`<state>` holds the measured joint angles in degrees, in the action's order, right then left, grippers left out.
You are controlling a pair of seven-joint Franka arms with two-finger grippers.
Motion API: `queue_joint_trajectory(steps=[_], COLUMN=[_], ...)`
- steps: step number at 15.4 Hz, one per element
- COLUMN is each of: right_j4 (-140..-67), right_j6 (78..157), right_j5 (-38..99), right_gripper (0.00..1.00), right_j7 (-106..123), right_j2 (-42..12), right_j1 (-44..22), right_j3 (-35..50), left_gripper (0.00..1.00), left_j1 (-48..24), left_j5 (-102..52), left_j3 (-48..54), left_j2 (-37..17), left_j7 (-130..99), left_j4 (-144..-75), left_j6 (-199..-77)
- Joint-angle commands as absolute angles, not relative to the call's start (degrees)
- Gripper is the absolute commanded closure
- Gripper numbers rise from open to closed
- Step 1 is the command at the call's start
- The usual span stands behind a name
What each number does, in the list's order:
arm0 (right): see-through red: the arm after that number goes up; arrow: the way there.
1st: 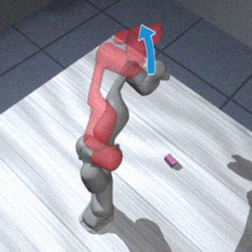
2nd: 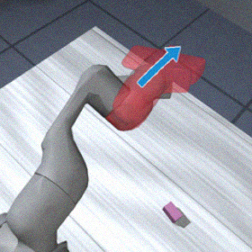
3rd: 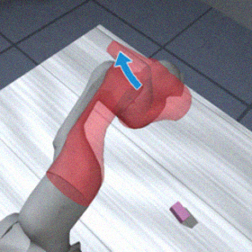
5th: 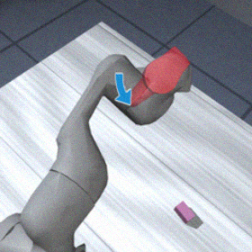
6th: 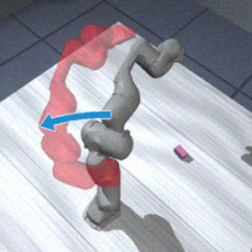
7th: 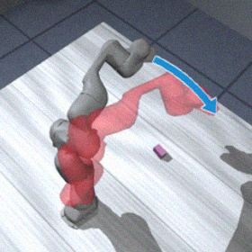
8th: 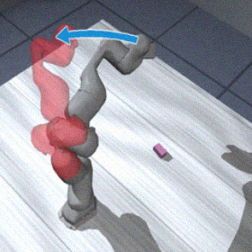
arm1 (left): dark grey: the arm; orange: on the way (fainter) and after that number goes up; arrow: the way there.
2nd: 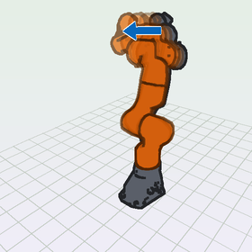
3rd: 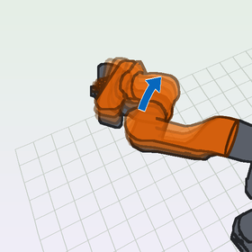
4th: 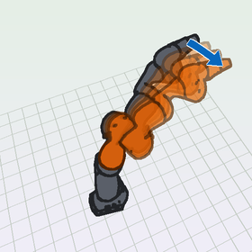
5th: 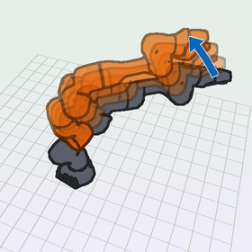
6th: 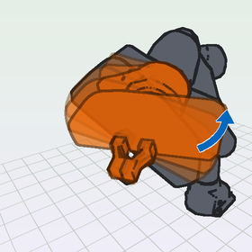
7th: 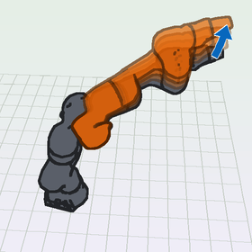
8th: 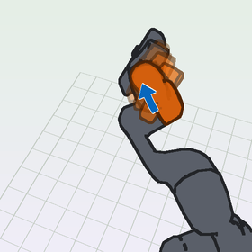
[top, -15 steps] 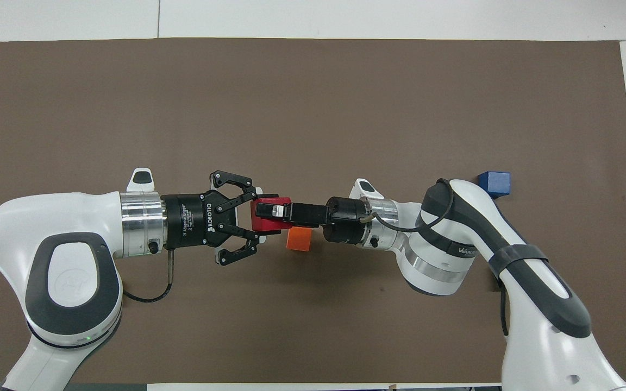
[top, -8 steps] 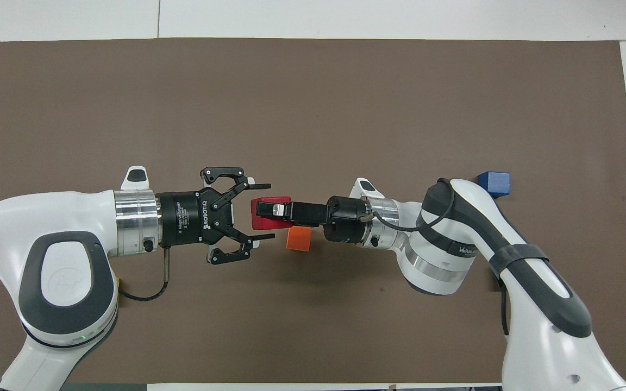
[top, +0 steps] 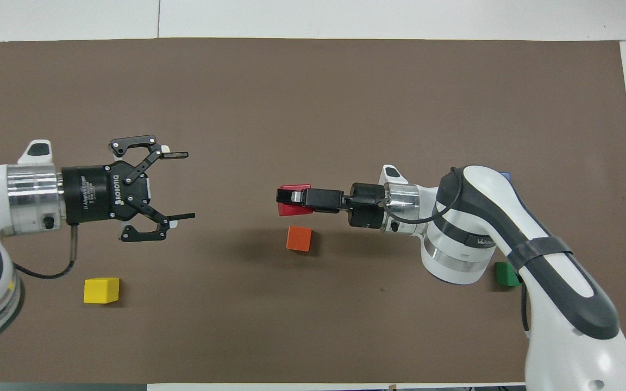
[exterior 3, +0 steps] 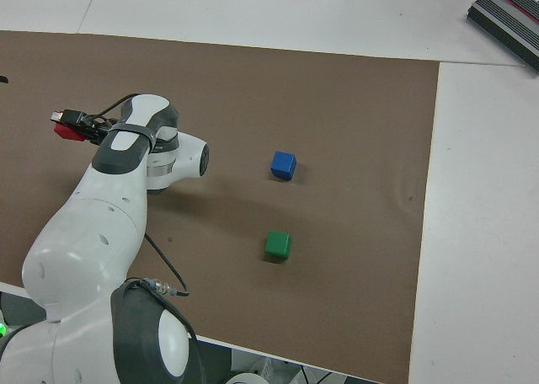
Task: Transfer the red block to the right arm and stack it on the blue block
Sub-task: 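Carry the red cube over the blue cube while the left gripper retracts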
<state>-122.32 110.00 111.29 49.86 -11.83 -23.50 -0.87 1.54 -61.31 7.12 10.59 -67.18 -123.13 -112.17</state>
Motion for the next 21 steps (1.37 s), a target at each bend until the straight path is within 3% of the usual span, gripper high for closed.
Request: queue_joint_trajectory(steps=[1,8,12,17,19,21], right_j4=[-122.78,-122.35,-120.67,-120.76,-120.50,-120.59], right_j6=[114.43,114.43,114.52,120.15,120.67,126.09], right_j5=[99.80,61.85,35.40,11.73,7.49,4.76], right_gripper=[1.00,1.00,1.00,1.00,1.00,1.00], right_j7=[43.88,39.55,36.14,26.93,19.46,15.40], right_j2=[-6.69,-2.02,-1.67,-2.37,-2.46,-3.16], right_j1=[-20.22,-7.67,0.16,3.43,3.52,3.43], right_j3=[-0.70,-1.05,-1.05,-0.97,-0.88,-0.79], left_gripper=[0.00,0.00,0.00,0.00,0.00,0.00], left_j1=[6.93,9.93,9.06,5.55,3.26,1.76], left_j5=[-52.50,-28.24,-16.99,-14.85,-15.03,-14.60], left_j3=[7.65,7.65,7.73,10.54,11.95,13.61], left_j2=[9.32,5.45,2.28,7.99,8.52,11.59], left_j7=[-66.71,-51.87,-30.99,-27.24,-27.33,-26.55], left_j4=[-119.28,-110.76,-97.32,-97.82,-96.51,-97.20], left_j6=[-106.36,-98.97,-84.31,-82.35,-81.57,-81.12])
